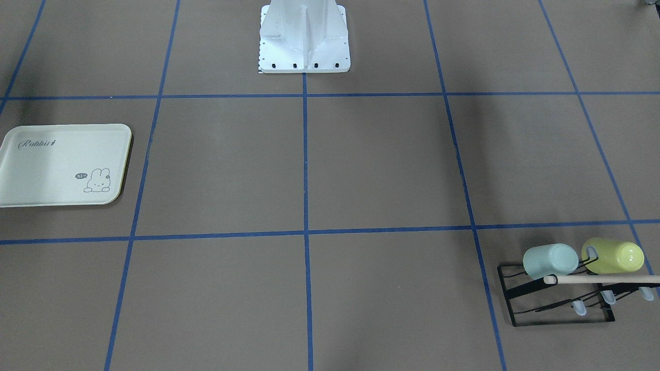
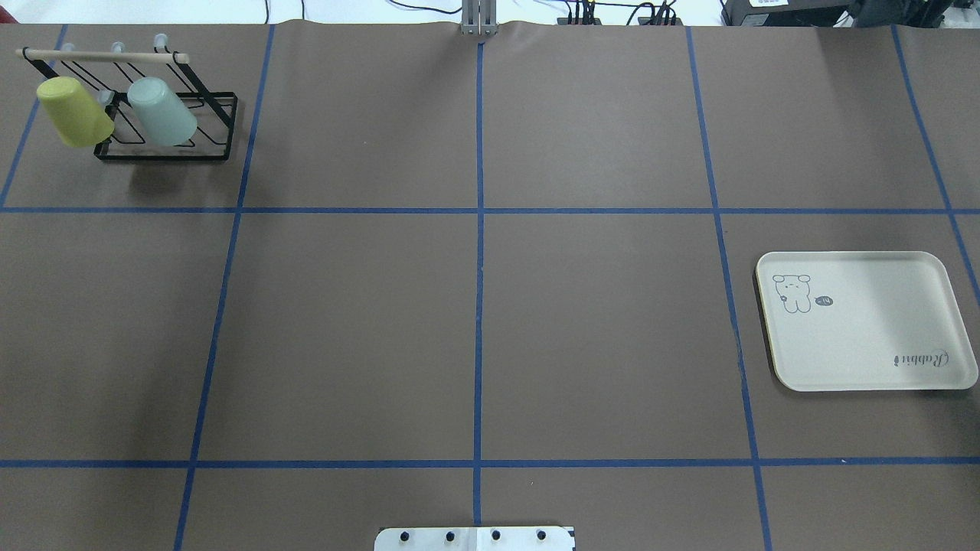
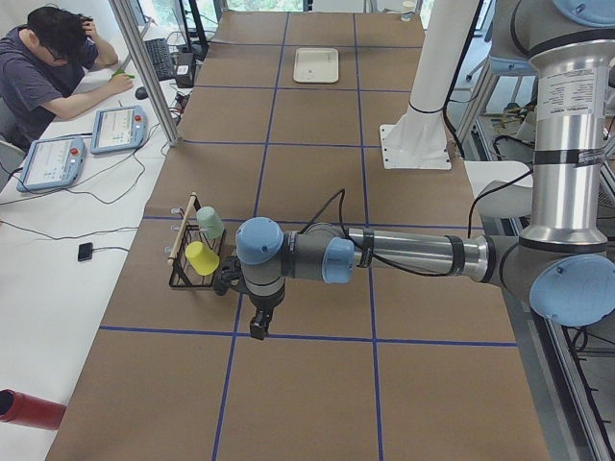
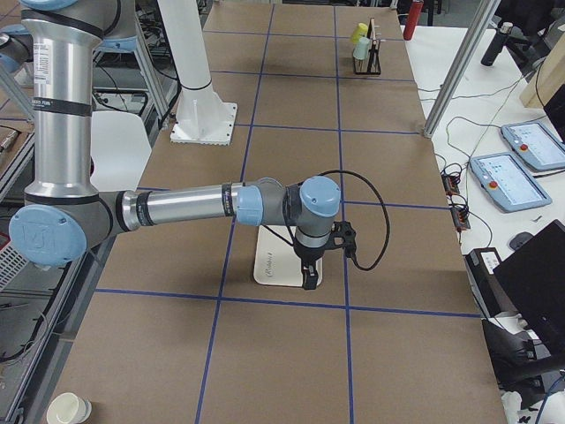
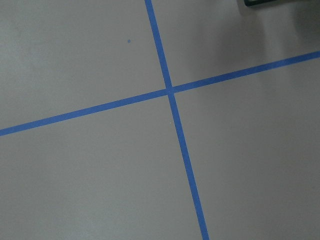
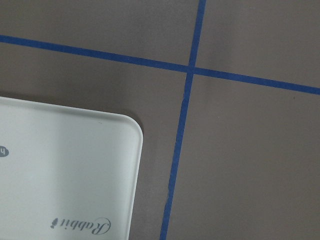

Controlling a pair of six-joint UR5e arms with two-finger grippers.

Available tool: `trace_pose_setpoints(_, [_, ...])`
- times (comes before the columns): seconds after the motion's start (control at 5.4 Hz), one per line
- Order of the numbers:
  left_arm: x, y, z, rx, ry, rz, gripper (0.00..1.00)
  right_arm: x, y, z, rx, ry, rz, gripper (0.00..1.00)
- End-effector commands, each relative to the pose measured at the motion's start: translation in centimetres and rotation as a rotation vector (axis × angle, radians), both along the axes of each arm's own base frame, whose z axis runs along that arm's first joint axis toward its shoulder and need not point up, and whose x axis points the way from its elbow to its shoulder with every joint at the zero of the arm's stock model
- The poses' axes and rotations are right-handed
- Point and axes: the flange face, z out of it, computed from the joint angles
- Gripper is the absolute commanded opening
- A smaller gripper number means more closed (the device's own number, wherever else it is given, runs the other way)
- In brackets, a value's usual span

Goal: Left arm grabs green cup and hands to right arm on tray

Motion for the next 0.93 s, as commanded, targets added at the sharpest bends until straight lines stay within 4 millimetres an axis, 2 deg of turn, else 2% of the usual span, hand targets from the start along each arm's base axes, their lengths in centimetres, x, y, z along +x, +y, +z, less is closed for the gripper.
trace_pose_setpoints(0.0, [0.0,0.1,-0.1,0.019,-0.001,0.002,1.00,0.0,0.0,0.0,0.001,0.000,-0.001,1.00])
trace_pose_setpoints(0.19, [0.0,0.2,-0.4,0.029,0.003,0.001,1.00,0.0,-0.1,-0.2,0.005,0.000,-0.001,1.00])
trace_pose_setpoints(0.37, [0.1,-0.1,-1.9,0.059,0.001,0.004,1.00,0.0,-0.1,-0.5,0.018,-0.004,0.000,1.00])
trace_pose_setpoints(0.74, [0.6,-2.2,-5.3,0.122,0.013,0.004,1.00,-0.6,-1.3,-1.3,0.108,-0.013,-0.008,1.00])
